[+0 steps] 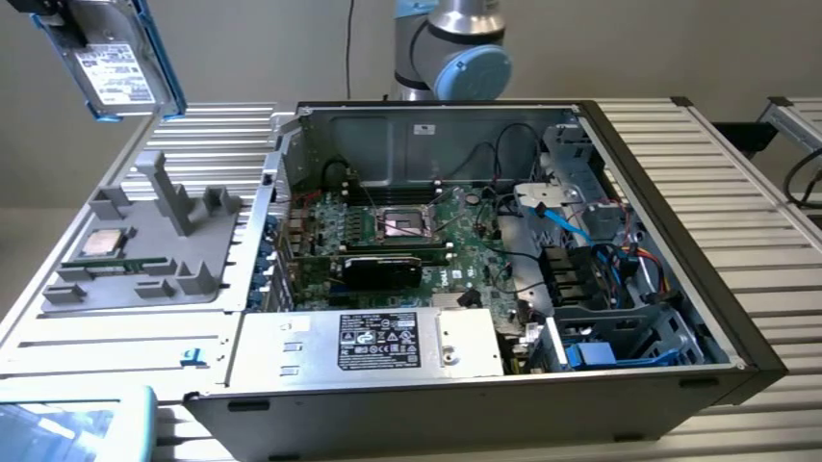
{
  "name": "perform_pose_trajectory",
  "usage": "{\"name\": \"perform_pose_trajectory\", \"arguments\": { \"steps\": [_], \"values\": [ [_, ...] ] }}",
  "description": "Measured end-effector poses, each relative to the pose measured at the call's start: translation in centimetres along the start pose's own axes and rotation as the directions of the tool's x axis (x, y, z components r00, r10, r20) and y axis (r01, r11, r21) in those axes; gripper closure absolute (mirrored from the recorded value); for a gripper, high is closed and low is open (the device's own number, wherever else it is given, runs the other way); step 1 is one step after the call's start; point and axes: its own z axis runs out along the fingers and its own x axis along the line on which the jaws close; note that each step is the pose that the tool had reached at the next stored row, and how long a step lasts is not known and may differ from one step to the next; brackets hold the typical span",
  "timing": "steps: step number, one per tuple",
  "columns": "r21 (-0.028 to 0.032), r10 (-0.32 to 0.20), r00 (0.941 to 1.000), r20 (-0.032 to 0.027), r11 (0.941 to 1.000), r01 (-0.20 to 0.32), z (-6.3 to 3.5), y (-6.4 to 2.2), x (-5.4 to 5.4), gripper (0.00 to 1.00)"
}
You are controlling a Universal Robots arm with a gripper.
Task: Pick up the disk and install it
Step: 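Pick up the disk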
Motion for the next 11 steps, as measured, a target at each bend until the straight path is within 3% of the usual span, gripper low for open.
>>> {"name": "perform_pose_trajectory", "arguments": {
  "steps": [4,11],
  "values": [
    [0.0027,0.0,1.0,-0.0002,1.0,0.0,-0.93,-0.79,0.0,0.63],
    [0.0027,0.0,1.0,-0.0002,1.0,0.0,-2.73,-3.26,0.3,0.63]
  ]
}}
